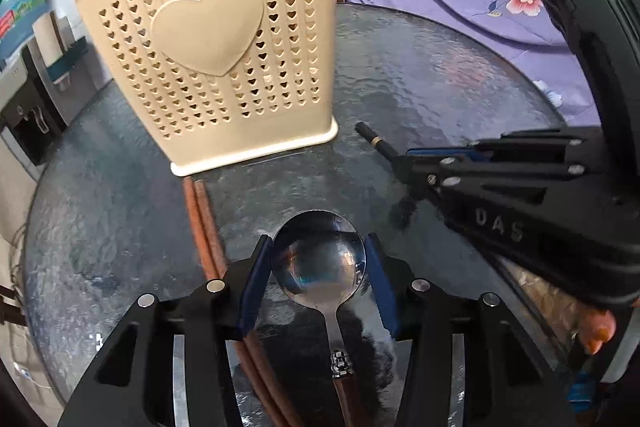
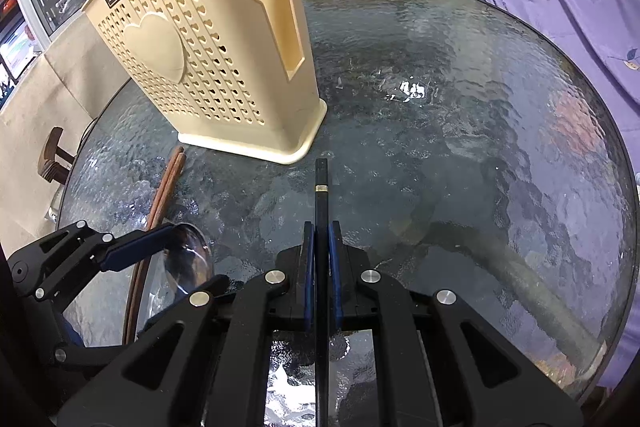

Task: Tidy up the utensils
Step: 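Lift the spoon and black chopstick and carry them over the cream holder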

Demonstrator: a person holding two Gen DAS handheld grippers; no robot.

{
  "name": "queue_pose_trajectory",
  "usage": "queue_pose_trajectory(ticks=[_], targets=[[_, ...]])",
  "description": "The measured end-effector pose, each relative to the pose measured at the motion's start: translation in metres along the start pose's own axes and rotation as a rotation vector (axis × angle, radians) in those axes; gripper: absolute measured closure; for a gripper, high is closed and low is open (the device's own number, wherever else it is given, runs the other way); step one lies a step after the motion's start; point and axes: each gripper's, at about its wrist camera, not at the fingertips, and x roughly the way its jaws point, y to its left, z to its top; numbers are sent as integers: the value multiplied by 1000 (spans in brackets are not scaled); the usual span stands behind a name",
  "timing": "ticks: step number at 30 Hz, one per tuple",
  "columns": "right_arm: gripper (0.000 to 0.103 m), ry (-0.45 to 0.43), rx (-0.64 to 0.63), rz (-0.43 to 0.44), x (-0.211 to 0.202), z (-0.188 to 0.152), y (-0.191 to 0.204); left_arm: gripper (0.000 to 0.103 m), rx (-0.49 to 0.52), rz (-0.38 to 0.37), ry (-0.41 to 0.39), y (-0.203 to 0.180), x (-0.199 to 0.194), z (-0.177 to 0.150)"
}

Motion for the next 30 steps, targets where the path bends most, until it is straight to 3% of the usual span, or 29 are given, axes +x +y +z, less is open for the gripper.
queue_pose_trajectory(ticks=[10, 20, 25, 30], targets=[[95, -61, 19, 23, -18, 5, -8, 57, -63, -45, -126, 16, -35, 12], [95, -248, 0, 94, -95, 14, 1, 57, -107, -90, -303, 38, -100, 24], [95, -347, -32, 126, -139, 18, 13, 57, -110, -108, -352, 40, -116, 31], [95, -391, -70, 122, -168, 18, 24, 57, -130, -134, -368, 50, -123, 29]])
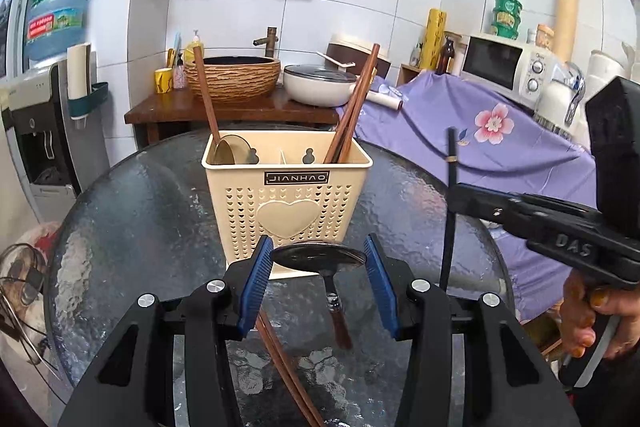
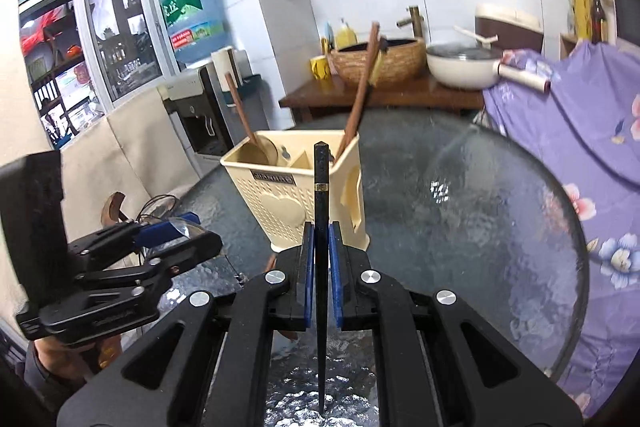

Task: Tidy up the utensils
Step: 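Lift the spoon and black chopstick and carry them over the cream holder, then lower the spoon and black chopstick into the holder and open both tools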

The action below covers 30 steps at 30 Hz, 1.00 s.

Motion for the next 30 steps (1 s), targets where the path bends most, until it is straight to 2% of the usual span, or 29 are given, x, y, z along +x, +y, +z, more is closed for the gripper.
queue_pose_trajectory(ticks=[5, 13, 18, 25, 30], targets=[[95, -12, -21, -1, -8, 5, 8, 57, -38, -26, -2, 10, -6, 1], [95, -24, -43, 4, -11, 10, 15, 57, -22, -18, -18, 11, -13, 6], [95, -33, -76, 18, -14, 28, 25, 57, -6, -14, -27, 12, -17, 16], [95, -65, -108, 70, -30, 79, 38, 57, 19, -5, -88, 20, -35, 61], [95, -138, -159, 23, -42, 129, 54, 57, 13, 52, -169, 29, -41, 109]])
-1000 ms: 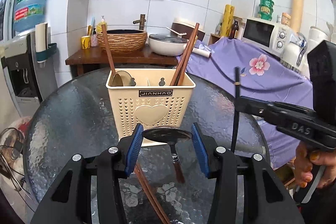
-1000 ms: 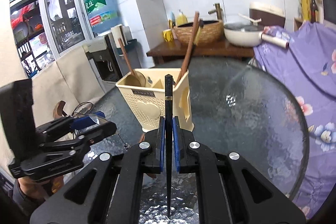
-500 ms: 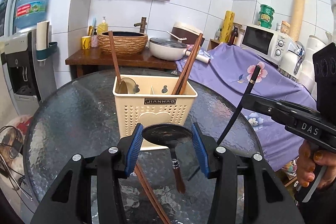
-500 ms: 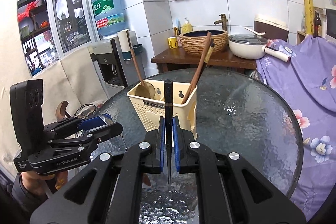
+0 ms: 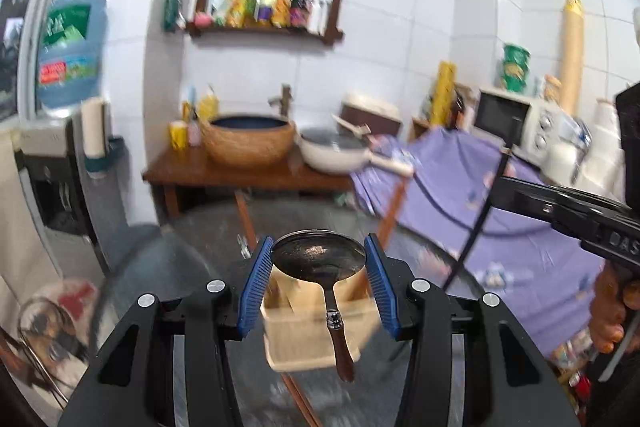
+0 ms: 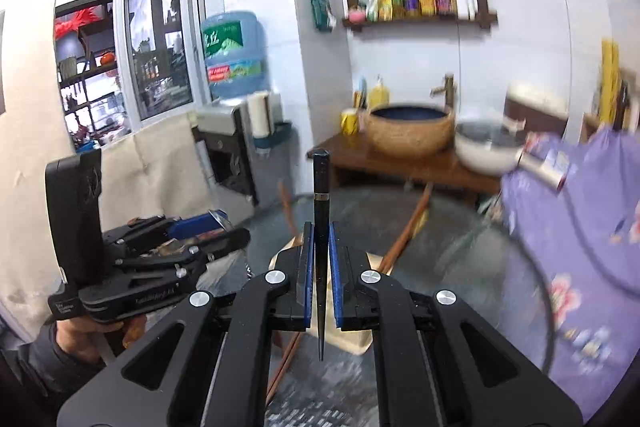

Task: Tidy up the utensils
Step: 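Lower the spoon and black chopstick into the holder and open both tools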

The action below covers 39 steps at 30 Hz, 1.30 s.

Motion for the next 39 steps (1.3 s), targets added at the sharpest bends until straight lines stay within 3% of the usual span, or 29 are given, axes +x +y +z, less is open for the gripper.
queue_pose_trajectory(ticks=[4, 9, 16, 28, 39], targets=[[95, -46, -9, -36, 5, 34, 3, 57, -10, 26, -28, 6, 13, 35], [95, -65, -12, -95, 25, 45, -2, 57, 21, 81, -39, 4, 34, 44], [95, -25, 36, -140, 66, 6, -22, 57, 34, 119, 26, 8, 67, 10], [95, 76, 102, -115, 103, -53, -37, 57, 38, 125, 128, 13, 94, -46], [95, 59, 107, -130, 101, -63, -41, 57, 58, 120, 159, 9, 103, -60]])
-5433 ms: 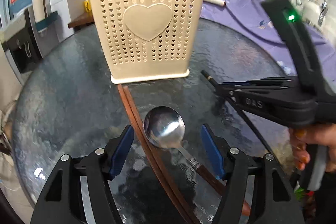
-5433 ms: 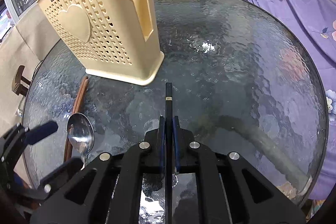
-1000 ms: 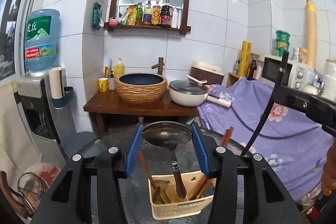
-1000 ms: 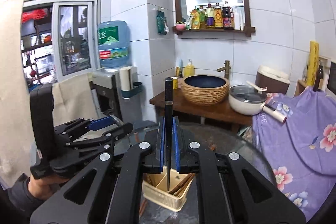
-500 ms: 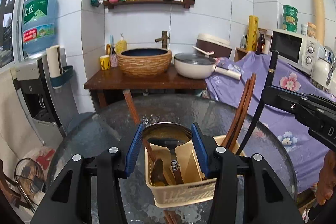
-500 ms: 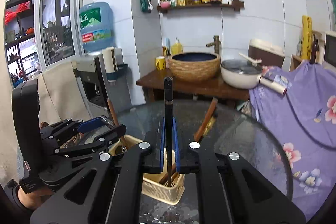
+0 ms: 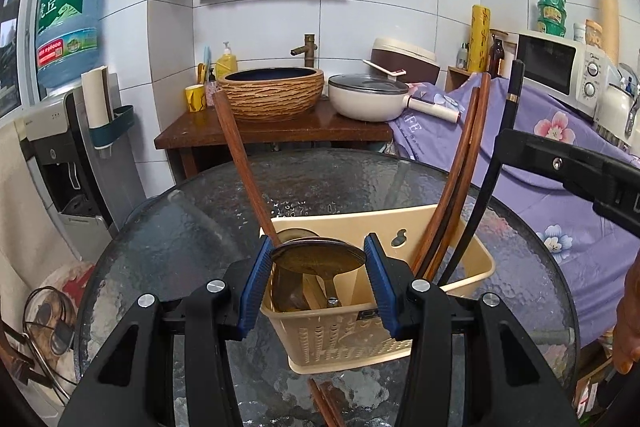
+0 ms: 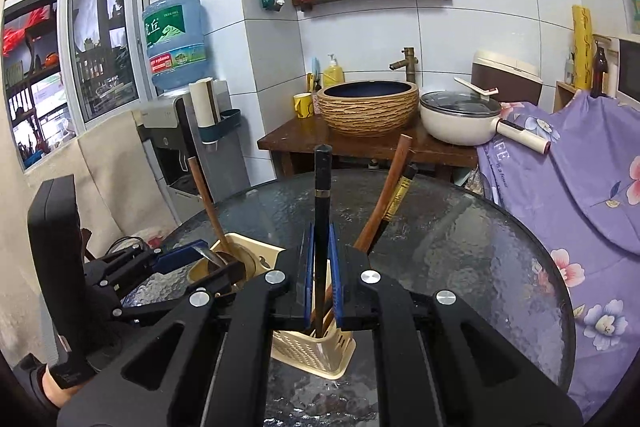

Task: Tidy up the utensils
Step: 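Lower the spoon and black chopstick into the holder and open both tools, then withdraw both tools from the holder toward the two wooden chopsticks on the table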

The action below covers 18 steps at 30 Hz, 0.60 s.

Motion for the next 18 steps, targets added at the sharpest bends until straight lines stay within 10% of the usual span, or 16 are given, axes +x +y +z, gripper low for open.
queue_pose_trajectory(ticks=[11, 18], targets=[[95, -8, 16, -18, -2, -2, -5, 56, 38, 16, -5, -8, 2, -4], [93, -20, 4, -18, -5, -4, -6, 32, 47, 23, -62, -15, -18, -3]])
